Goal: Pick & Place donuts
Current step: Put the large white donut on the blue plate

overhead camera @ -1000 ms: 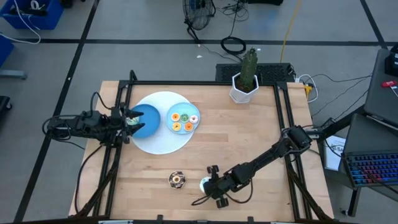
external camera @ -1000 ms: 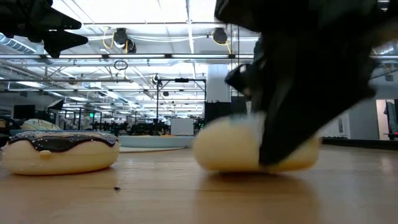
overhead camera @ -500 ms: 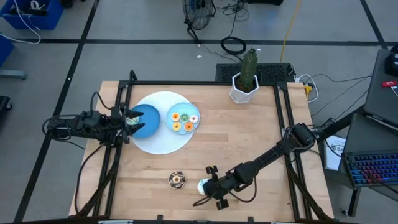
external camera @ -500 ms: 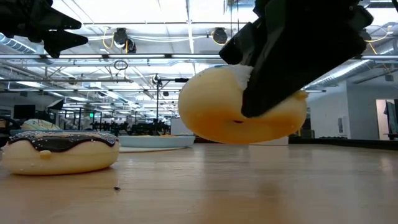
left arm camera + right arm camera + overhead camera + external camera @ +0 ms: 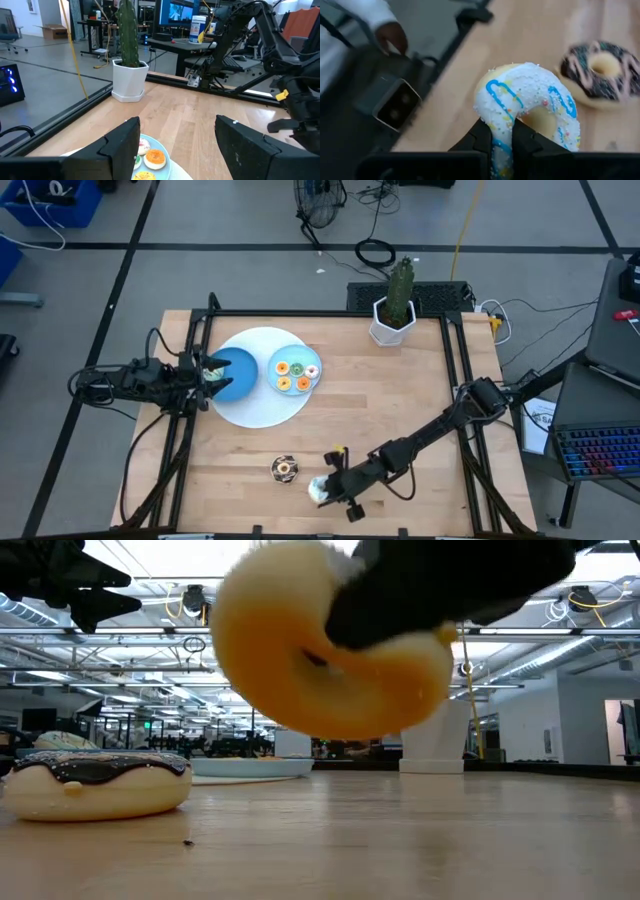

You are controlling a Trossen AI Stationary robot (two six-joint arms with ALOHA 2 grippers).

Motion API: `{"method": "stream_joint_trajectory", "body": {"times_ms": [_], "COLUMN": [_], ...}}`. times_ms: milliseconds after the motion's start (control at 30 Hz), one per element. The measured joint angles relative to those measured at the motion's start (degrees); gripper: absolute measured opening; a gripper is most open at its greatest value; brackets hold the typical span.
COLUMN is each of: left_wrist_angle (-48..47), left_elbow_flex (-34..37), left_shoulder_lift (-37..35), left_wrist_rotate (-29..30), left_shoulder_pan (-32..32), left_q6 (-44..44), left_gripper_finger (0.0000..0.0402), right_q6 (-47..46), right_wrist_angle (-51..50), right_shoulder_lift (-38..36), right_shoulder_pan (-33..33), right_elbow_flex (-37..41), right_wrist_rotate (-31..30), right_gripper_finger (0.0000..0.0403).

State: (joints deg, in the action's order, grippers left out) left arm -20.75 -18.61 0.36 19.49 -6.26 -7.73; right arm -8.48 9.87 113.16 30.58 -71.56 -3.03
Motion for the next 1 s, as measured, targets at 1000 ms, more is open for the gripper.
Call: {"method": "stream_joint_trajectory", "body": {"times_ms": [1000], "left_wrist_angle": [0.0], "left_elbow_flex": [0.0], "left_shoulder_lift": [0.0], "left_wrist_rotate": [0.0], "left_shoulder_pan": [0.0], "left_q6": [0.0], "left_gripper_finger": [0.0258], "right_q6": [8.4], "right_wrist_angle": [48.8], "right_shoulder_lift": [0.0], "right_shoulder_pan": [-6.0], "right_elbow_flex": [14.2], "right_wrist_rotate": [6.7], "right_gripper_finger": [0.0024]}}
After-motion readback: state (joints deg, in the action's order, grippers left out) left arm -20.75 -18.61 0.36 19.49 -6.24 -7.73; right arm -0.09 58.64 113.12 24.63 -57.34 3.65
